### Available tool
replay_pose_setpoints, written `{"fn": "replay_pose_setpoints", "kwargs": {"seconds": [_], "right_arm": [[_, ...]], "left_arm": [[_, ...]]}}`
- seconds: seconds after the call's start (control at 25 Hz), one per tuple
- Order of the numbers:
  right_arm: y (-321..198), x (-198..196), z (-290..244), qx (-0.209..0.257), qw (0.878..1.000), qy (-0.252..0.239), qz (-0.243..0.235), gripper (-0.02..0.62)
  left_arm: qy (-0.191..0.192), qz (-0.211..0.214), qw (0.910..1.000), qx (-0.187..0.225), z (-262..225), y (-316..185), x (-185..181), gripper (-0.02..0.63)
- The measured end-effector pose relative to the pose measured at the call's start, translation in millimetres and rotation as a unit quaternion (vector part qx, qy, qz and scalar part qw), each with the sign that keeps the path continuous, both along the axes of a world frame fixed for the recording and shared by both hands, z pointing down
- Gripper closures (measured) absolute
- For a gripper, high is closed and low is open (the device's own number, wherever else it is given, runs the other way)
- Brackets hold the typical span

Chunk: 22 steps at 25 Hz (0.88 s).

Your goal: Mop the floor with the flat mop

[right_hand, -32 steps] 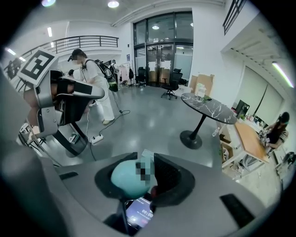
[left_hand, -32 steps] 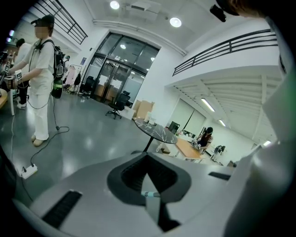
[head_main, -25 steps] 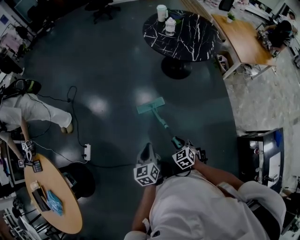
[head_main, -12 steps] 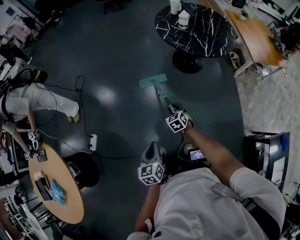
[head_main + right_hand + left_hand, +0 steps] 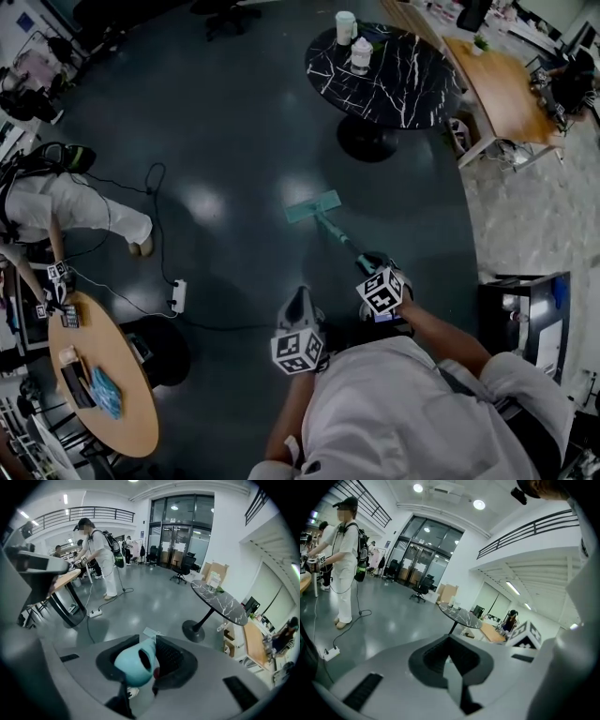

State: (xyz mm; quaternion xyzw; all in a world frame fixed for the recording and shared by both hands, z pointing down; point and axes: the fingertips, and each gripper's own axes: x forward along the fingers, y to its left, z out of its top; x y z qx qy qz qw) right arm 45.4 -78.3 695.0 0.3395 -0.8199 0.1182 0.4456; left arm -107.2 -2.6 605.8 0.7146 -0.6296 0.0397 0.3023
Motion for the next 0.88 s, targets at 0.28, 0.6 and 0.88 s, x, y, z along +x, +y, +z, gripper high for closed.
{"fn": "replay_pose_setpoints", "kwargs": {"seconds": [0.28, 0.6, 0.88], "right_arm": [[55, 30, -48, -0.038, 0.999, -0.019, 0.004, 0.479], [31, 24, -57, -0.019, 0.999, -0.031, -0.002, 0.479], [24, 18, -60, -0.008, 0.999, -0.044, -0.001, 0.479]], "left_arm": [[-0.017, 0.025, 0.9986, 0.044, -31, -8, 19, 0.601], [-0.016, 0.029, 0.9983, 0.048, -31, -4, 24, 0.601], [-0.018, 0.030, 0.9980, 0.052, -32, -4, 23, 0.601]]}}
